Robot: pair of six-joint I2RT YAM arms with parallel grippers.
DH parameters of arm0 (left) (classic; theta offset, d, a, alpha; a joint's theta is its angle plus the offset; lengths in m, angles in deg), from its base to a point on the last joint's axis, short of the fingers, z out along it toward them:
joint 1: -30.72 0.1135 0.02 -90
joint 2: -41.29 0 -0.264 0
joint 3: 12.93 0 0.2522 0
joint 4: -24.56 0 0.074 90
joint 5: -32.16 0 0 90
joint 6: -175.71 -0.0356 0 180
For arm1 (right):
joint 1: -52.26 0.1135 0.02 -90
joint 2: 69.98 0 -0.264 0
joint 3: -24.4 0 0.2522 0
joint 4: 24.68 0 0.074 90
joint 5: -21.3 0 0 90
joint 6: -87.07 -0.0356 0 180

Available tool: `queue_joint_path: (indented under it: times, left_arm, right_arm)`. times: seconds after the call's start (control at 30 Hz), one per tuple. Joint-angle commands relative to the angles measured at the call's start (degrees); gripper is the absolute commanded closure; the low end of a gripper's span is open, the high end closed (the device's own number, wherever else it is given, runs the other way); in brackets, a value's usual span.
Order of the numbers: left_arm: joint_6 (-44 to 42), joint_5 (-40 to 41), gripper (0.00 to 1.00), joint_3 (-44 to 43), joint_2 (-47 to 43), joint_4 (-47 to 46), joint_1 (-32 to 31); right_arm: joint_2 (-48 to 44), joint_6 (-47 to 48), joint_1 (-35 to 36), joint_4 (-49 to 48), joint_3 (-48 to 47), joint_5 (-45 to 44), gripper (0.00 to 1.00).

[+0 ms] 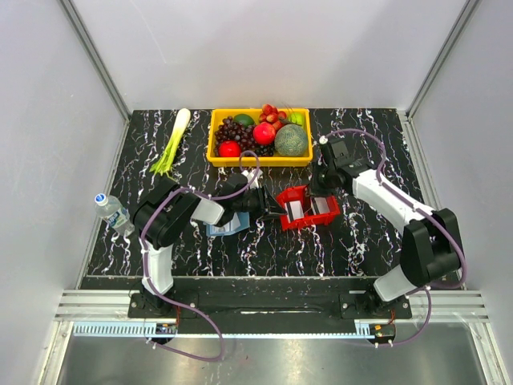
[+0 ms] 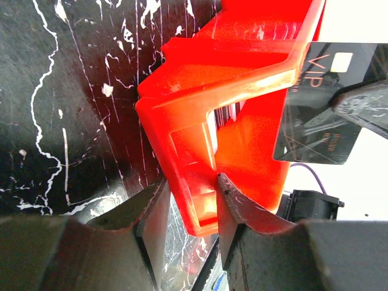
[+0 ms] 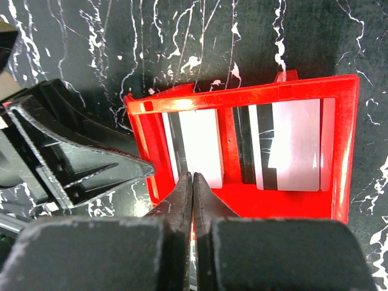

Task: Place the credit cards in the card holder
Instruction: Pick up the credit card from the storage box, then insert the credit card into the card holder.

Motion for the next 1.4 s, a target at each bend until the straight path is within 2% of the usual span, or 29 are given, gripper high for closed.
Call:
queue_joint_path:
  times: [0.0,0.1,0.27,0.37,0.5,0.63,0.8,0.9,0.97,1.0,1.07,1.23,1.37]
  left_arm:
    - [-4.02,-0.42,0.71,-2.06,-4.51,1.00,-0.48]
    - [-4.64,-0.33,0.69,-2.76,-5.83,1.97,-0.48]
    - [-7.27,-0.06,0.62,-4.08,-9.16,4.43,-0.48]
    - [-10.43,0.90,0.57,-5.48,-12.59,9.16,-0.40]
    - [-13.95,4.06,0.54,-5.75,-17.60,14.97,-0.48]
    - [-17.12,6.69,0.49,-6.19,-21.38,22.27,-0.40]
    - [-17.74,8.99,0.48,-4.61,-22.70,25.44,-0.04]
    - [-18.61,15.47,0.48,-1.81,-28.57,27.28,0.57]
    - [-20.89,20.48,0.45,-1.79,-32.45,32.28,2.23]
    - [-21.86,23.29,0.43,-2.14,-33.86,37.69,3.37]
    - [-22.48,25.60,0.42,-1.10,-36.84,41.95,6.36]
    - [-21.43,27.01,0.38,6.19,-45.29,44.24,14.62]
    - [-20.73,29.81,0.39,8.31,-45.82,47.50,16.74]
  right_arm:
    - [-4.44,-3.34,0.13,-1.84,-3.21,0.20,1.00]
    - [-4.97,-5.62,0.13,-2.37,-2.95,1.78,1.00]
    - [-8.57,-12.56,0.13,-9.39,0.92,6.35,1.00]
    - [-10.50,-14.94,0.13,-12.21,3.38,5.92,1.00]
    - [-12.44,-15.56,0.13,-14.06,4.97,5.12,1.00]
    - [-12.79,-15.74,0.13,-17.48,6.54,8.19,1.00]
    - [-11.13,-16.00,0.13,-18.62,6.99,9.95,1.00]
    - [-9.55,-15.92,0.22,-19.33,6.46,11.53,1.00]
    - [-8.40,-15.48,1.10,-19.86,5.50,12.15,1.00]
    - [-7.70,-14.95,2.14,-19.86,4.62,11.89,1.00]
    - [-5.60,-13.37,5.04,-19.25,1.99,10.93,1.00]
    - [0.21,-12.49,11.37,-18.98,-3.73,10.31,1.00]
    - [5.74,-11.52,16.21,-19.34,-8.64,11.80,1.00]
